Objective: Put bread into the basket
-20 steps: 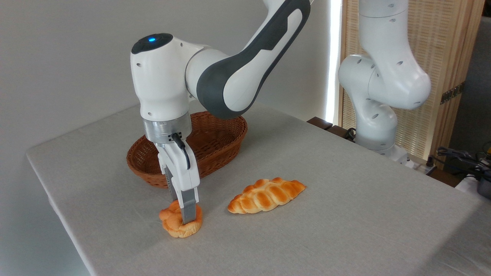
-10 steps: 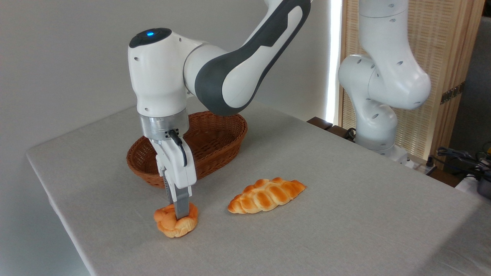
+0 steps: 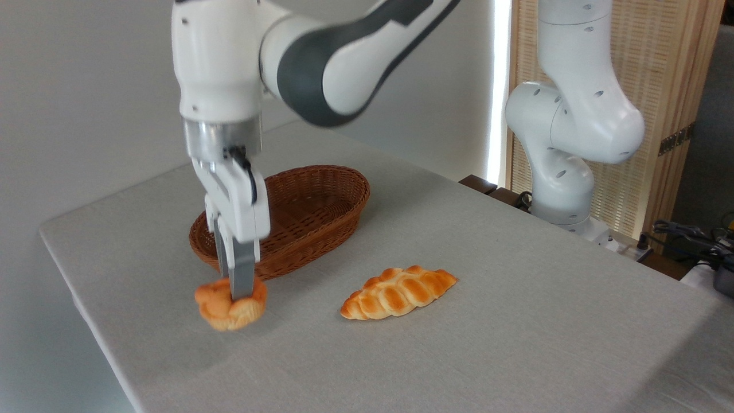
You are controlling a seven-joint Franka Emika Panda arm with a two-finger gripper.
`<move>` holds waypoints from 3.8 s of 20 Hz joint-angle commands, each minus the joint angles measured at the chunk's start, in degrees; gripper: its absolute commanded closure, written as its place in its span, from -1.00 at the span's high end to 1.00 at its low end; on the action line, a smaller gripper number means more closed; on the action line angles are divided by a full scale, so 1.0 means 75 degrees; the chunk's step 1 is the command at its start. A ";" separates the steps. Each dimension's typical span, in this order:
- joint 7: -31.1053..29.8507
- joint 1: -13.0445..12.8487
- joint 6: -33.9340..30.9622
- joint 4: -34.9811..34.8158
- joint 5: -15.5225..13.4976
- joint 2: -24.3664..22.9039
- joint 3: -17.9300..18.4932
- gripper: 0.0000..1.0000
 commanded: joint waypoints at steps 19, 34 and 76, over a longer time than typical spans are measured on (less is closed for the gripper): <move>-0.2363 -0.1095 -0.0256 0.0050 -0.0090 0.0704 -0.1791 0.99; -0.2305 -0.0897 -0.1460 0.0575 -0.0020 0.0282 -0.1710 1.00; -0.0653 -0.0251 -0.4018 0.2018 0.0391 -0.0738 0.0939 1.00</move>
